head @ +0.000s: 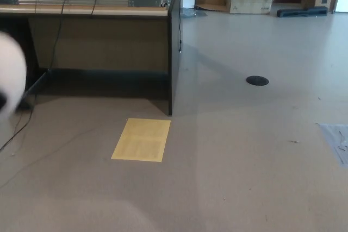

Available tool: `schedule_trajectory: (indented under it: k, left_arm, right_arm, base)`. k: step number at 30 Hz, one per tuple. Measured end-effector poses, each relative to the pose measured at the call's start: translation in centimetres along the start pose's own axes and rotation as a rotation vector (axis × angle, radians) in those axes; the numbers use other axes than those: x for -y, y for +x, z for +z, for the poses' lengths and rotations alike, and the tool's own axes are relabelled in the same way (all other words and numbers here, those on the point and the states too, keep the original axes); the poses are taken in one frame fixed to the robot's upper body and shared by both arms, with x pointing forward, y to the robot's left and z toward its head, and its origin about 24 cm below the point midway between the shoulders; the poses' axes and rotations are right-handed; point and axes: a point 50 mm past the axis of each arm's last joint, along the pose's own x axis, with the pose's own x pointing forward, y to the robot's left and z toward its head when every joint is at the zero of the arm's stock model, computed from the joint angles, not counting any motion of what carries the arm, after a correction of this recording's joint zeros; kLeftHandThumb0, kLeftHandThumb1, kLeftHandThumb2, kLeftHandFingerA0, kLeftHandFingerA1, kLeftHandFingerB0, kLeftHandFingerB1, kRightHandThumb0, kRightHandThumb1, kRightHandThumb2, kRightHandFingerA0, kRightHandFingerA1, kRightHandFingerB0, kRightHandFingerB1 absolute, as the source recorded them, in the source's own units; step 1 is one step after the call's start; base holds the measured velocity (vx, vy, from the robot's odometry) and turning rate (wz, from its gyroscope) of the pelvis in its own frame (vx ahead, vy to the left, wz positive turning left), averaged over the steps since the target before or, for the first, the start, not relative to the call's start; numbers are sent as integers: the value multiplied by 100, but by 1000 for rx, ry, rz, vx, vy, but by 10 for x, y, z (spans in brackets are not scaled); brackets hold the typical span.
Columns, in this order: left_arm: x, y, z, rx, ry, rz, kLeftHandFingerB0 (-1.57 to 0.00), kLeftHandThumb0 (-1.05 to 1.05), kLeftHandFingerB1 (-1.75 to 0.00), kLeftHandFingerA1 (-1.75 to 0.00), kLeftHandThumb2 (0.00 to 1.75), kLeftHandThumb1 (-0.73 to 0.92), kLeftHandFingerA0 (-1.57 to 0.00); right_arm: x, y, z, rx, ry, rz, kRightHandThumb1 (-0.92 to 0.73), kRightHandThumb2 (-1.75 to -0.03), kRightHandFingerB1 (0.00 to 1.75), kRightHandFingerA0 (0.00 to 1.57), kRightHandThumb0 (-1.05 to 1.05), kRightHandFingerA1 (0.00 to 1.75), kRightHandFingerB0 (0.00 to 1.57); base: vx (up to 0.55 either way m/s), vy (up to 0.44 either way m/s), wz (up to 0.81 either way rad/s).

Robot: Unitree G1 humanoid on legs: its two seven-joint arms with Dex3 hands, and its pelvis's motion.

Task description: The robot extends its left hand to pick up an emotional support dumpling from the palm of a person and brings its hand down by its side. Then it extends its arm again to hand the dumpling back to the person.

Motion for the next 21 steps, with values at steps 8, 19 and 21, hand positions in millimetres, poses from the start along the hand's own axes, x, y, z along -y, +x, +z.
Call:
schedule_trajectory:
  k: [8,19,21]
  left_arm:
    - [-40,-60,-87,-242,-214,218,-78,-8,-72,-124,61,74,-81]
    - [-67,-108,-143,-359,-332,402,-73,-11,-73,-121,63,66,-82]
    - [-71,-115,-150,-373,-346,432,-73,-11,-73,-121,63,66,-82]
  right_arm:
    - [-1,-11,-13,-38,3,-3,-73,-62,45,100,-53,63,66]
    - [-2,-12,-13,-39,8,-5,-73,-63,45,95,-53,63,62]
    - [-3,-12,-13,-38,10,-6,-73,-63,45,95,-53,63,62]
  base:
    - [0,0,0]
    - [0,0,0]
    - [0,0,0]
